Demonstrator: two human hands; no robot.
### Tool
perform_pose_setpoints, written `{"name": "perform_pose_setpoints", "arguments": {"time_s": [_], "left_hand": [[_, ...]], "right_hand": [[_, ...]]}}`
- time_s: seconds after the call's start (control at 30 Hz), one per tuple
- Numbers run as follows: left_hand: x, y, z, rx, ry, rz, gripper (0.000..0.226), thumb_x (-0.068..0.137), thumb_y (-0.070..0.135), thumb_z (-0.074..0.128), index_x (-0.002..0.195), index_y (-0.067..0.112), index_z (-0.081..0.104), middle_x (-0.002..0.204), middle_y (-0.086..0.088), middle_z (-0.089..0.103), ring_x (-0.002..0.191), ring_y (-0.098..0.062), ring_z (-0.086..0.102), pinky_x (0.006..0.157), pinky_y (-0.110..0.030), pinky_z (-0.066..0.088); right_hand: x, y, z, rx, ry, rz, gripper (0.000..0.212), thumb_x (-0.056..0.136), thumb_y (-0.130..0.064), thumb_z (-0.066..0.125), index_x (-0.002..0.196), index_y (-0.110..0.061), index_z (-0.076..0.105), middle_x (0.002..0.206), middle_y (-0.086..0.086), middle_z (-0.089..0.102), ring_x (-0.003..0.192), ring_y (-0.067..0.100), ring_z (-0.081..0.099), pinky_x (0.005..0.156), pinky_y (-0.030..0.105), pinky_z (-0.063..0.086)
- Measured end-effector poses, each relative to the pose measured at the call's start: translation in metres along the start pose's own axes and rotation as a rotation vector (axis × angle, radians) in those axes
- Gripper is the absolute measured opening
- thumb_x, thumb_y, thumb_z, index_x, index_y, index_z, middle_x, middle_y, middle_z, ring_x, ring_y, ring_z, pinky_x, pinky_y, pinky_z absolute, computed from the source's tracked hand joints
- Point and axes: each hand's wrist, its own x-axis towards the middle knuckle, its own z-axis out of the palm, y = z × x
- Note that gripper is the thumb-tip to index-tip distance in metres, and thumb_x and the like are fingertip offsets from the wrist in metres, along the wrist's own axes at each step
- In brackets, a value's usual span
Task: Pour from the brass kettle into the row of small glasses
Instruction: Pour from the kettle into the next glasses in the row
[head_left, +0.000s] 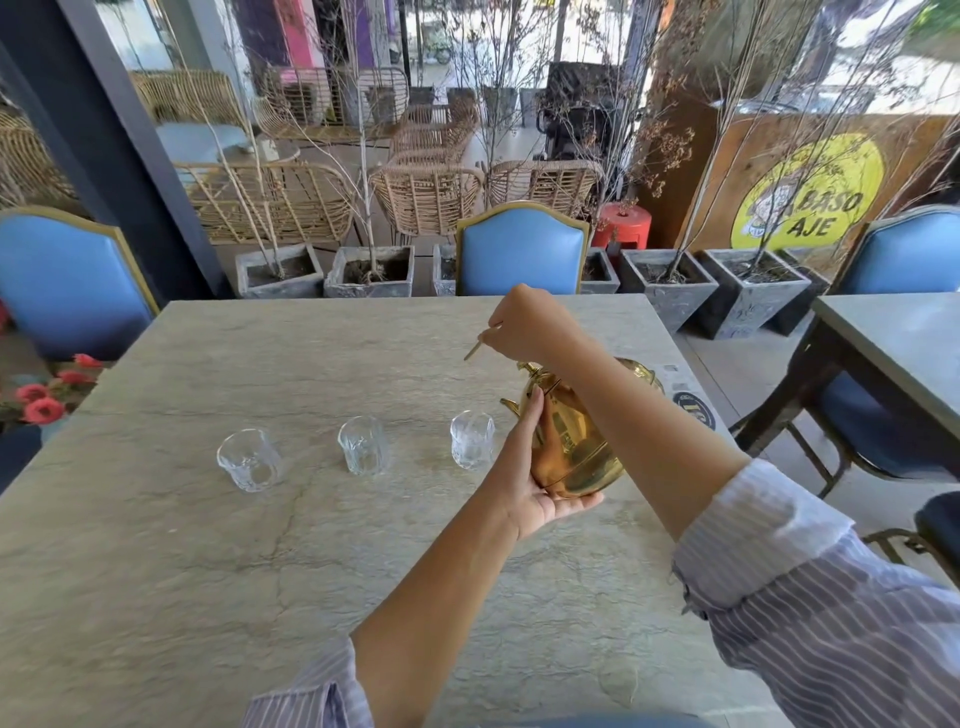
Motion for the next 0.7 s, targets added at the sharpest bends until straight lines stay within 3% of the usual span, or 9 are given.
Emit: {"name": "perform_pose_setpoints", "arguments": {"time_s": [0.17, 0.4, 0.53, 0.6, 0.7], "left_hand": [[-0.002, 0.001, 0.004, -0.018, -0.013, 0.003, 0.085, 0.084, 0.069, 0.076, 0.149, 0.016, 0.06, 0.139, -0.024, 0.071, 0.129, -0.046, 0.066, 0.081, -0.06, 0.059], [-0.002, 0.001, 0.004, -0.028, -0.038, 0.011, 0.085, 0.084, 0.069, 0.076, 0.15, 0.018, 0.058, 0.141, -0.024, 0.069, 0.131, -0.046, 0.065, 0.083, -0.061, 0.059], [0.001, 0.0, 0.001, -0.016, -0.033, 0.011, 0.084, 0.085, 0.069, 0.075, 0.149, 0.018, 0.059, 0.139, -0.024, 0.07, 0.129, -0.046, 0.066, 0.083, -0.06, 0.06], [0.004, -0.001, -0.002, -0.002, -0.025, 0.012, 0.081, 0.086, 0.068, 0.075, 0.147, 0.017, 0.06, 0.138, -0.024, 0.071, 0.129, -0.046, 0.066, 0.09, -0.062, 0.058], [0.007, -0.003, -0.008, 0.044, -0.003, 0.014, 0.078, 0.086, 0.067, 0.074, 0.145, 0.017, 0.062, 0.137, -0.023, 0.073, 0.128, -0.045, 0.067, 0.103, -0.062, 0.054]], "right_hand": [[0.0, -0.002, -0.006, -0.01, 0.002, -0.012, 0.03, 0.081, -0.031, 0.068, 0.097, -0.006, 0.073, 0.086, 0.01, 0.069, 0.081, 0.032, 0.066, 0.066, 0.035, 0.057], [-0.003, -0.006, -0.013, -0.034, 0.004, -0.014, 0.023, 0.082, -0.029, 0.067, 0.074, -0.008, 0.061, 0.064, 0.007, 0.053, 0.068, 0.031, 0.057, 0.054, 0.029, 0.042], [-0.004, -0.006, -0.011, -0.037, 0.005, -0.021, 0.026, 0.082, -0.031, 0.066, 0.092, -0.008, 0.072, 0.08, 0.008, 0.068, 0.076, 0.031, 0.066, 0.063, 0.035, 0.057], [-0.006, -0.004, -0.008, -0.032, 0.007, -0.007, 0.029, 0.082, -0.031, 0.066, 0.098, -0.008, 0.072, 0.085, 0.008, 0.072, 0.075, 0.029, 0.067, 0.068, 0.04, 0.061], [-0.014, -0.001, -0.003, 0.002, 0.014, 0.021, 0.032, 0.083, -0.028, 0.064, 0.099, -0.002, 0.074, 0.083, 0.016, 0.075, 0.067, 0.03, 0.069, 0.063, 0.038, 0.06]]}}
